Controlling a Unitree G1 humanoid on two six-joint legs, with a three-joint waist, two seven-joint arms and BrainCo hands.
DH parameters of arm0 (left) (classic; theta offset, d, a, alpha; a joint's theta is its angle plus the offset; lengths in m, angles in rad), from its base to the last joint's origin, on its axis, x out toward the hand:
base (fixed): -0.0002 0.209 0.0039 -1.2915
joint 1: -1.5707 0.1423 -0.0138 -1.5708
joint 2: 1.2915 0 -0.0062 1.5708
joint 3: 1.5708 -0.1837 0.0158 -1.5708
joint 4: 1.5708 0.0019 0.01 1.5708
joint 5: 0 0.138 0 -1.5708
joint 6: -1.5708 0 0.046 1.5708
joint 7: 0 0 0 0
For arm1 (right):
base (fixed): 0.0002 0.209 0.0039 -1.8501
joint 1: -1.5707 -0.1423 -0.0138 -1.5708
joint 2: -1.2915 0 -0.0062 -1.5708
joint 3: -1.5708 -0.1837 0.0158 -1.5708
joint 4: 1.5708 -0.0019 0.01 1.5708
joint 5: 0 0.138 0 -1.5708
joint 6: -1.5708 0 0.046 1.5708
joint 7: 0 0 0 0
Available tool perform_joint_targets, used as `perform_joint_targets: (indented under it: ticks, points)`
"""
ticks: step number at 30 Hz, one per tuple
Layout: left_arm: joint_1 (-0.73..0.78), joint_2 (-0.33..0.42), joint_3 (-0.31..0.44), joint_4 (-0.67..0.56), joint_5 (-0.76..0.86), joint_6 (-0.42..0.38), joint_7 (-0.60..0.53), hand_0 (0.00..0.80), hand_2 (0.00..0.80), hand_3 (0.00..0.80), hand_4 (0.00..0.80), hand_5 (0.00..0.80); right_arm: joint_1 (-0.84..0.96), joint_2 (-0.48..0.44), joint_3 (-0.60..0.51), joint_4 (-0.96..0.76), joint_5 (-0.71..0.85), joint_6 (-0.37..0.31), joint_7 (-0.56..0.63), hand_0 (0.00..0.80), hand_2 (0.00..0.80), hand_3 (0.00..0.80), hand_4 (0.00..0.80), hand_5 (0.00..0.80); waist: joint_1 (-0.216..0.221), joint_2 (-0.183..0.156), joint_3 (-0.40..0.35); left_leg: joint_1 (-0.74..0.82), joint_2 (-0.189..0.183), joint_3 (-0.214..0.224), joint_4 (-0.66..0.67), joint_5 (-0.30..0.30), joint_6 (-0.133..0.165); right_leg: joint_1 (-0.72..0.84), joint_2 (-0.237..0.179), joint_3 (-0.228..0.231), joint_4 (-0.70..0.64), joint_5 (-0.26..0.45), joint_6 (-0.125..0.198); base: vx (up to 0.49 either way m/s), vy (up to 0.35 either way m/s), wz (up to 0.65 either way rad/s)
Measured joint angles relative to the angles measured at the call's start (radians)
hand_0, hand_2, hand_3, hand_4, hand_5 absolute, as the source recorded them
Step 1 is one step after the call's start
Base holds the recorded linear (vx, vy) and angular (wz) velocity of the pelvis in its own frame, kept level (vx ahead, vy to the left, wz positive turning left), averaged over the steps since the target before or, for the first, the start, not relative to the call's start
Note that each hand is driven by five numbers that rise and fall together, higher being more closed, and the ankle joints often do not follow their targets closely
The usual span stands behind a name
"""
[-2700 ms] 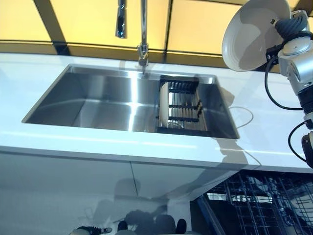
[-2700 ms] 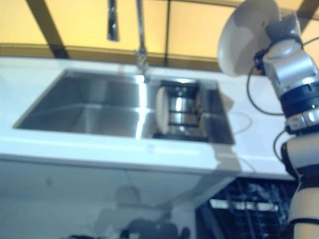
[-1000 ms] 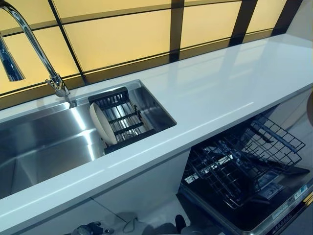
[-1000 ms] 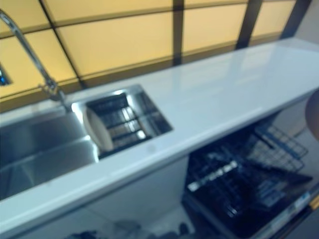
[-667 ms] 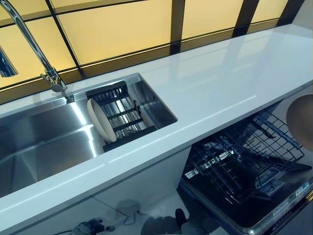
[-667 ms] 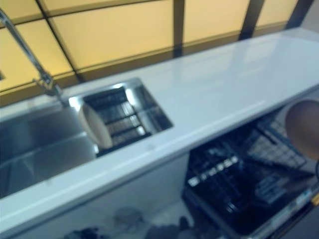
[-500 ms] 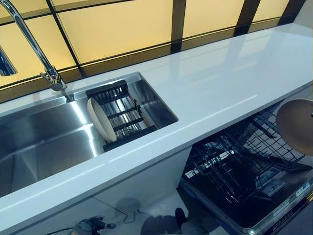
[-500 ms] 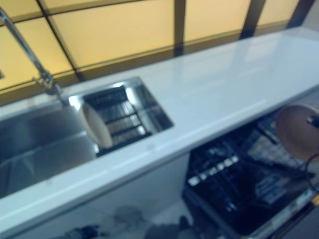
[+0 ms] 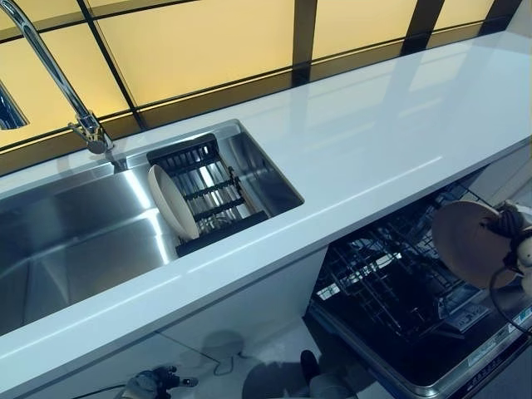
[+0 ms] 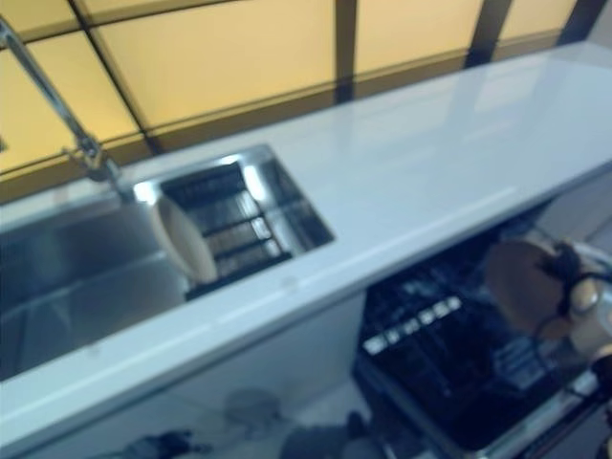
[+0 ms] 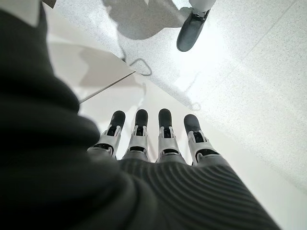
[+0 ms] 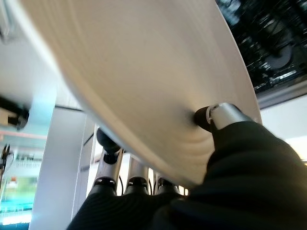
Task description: Take plates into dishwasher
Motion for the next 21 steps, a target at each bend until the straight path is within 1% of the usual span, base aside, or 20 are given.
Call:
perform_joint_targets:
  ticks: [3, 7, 9, 12, 15, 19, 21]
  points:
    - [-0.002, -0.002, 0.000, -0.002, 0.000, 0.007, -0.001, 0.000, 0.000, 0.000, 0.000, 0.000, -0.016, 0.037, 0.028, 0.012, 0.009, 0.022, 0.000, 0.800, 0.800, 0.800, 0.800, 0.800, 0.000, 0.005, 0.001, 0.000, 0.000, -0.003, 0.000, 0.000, 0.000, 0.002, -0.001, -0.003, 0.000, 0.000, 0.000, 0.001, -0.004, 0.01]
    - [-0.007, -0.006, -0.001, -0.007, 0.001, 0.012, -0.005, 0.000, 0.000, 0.000, 0.000, 0.000, -0.027, 0.064, 0.034, 0.023, 0.012, 0.038, 0.000, 0.800, 0.800, 0.800, 0.800, 0.800, 0.007, 0.017, 0.005, 0.002, 0.000, -0.011, 0.000, 0.001, 0.001, 0.009, -0.001, -0.011, 0.000, -0.001, -0.001, 0.000, -0.008, 0.05]
    - [-0.014, -0.008, -0.001, -0.011, 0.001, 0.016, -0.005, 0.000, 0.000, 0.000, 0.000, 0.000, -0.039, 0.074, 0.041, 0.052, 0.011, 0.042, 0.000, 0.800, 0.800, 0.800, 0.800, 0.800, 0.023, 0.023, 0.006, 0.005, 0.002, -0.013, 0.000, 0.001, 0.001, 0.013, -0.001, -0.014, 0.000, -0.001, -0.002, 0.007, -0.009, 0.04]
    - [-0.017, -0.013, -0.001, -0.013, 0.001, 0.019, -0.005, 0.000, 0.000, 0.000, 0.000, 0.000, -0.055, 0.097, 0.073, 0.087, 0.010, 0.052, -0.001, 0.800, 0.800, 0.800, 0.800, 0.800, 0.028, 0.026, 0.005, 0.004, 0.003, -0.023, 0.000, 0.002, 0.002, 0.018, -0.002, -0.022, 0.000, -0.003, -0.003, 0.008, -0.013, 0.08]
    - [-0.023, -0.023, -0.002, -0.014, 0.001, 0.022, -0.005, 0.000, 0.000, 0.000, 0.000, 0.000, -0.058, 0.123, 0.081, 0.131, 0.010, 0.056, -0.001, 0.800, 0.800, 0.800, 0.800, 0.800, 0.051, 0.027, 0.005, 0.004, 0.004, -0.025, 0.000, 0.002, 0.002, 0.018, -0.003, -0.024, 0.000, -0.002, -0.003, 0.000, 0.000, 0.00]
    - [-0.023, -0.025, -0.002, -0.016, 0.001, 0.031, -0.005, 0.000, 0.000, 0.000, 0.000, 0.000, -0.079, 0.158, 0.110, 0.184, 0.010, 0.063, -0.003, 0.800, 0.800, 0.800, 0.800, 0.800, 0.062, 0.029, 0.004, -0.001, 0.005, -0.034, 0.001, 0.004, 0.004, 0.020, -0.004, -0.033, 0.000, -0.003, -0.004, -0.023, -0.016, 0.07]
    - [-0.027, -0.026, -0.003, -0.018, 0.001, 0.031, -0.006, 0.000, 0.000, 0.000, 0.000, 0.000, -0.080, 0.171, 0.111, 0.207, 0.010, 0.064, -0.003, 0.800, 0.800, 0.800, 0.800, 0.800, 0.075, 0.030, 0.004, -0.001, 0.005, -0.039, 0.001, 0.005, 0.005, 0.022, -0.004, -0.038, 0.000, -0.004, -0.005, -0.027, -0.018, 0.07]
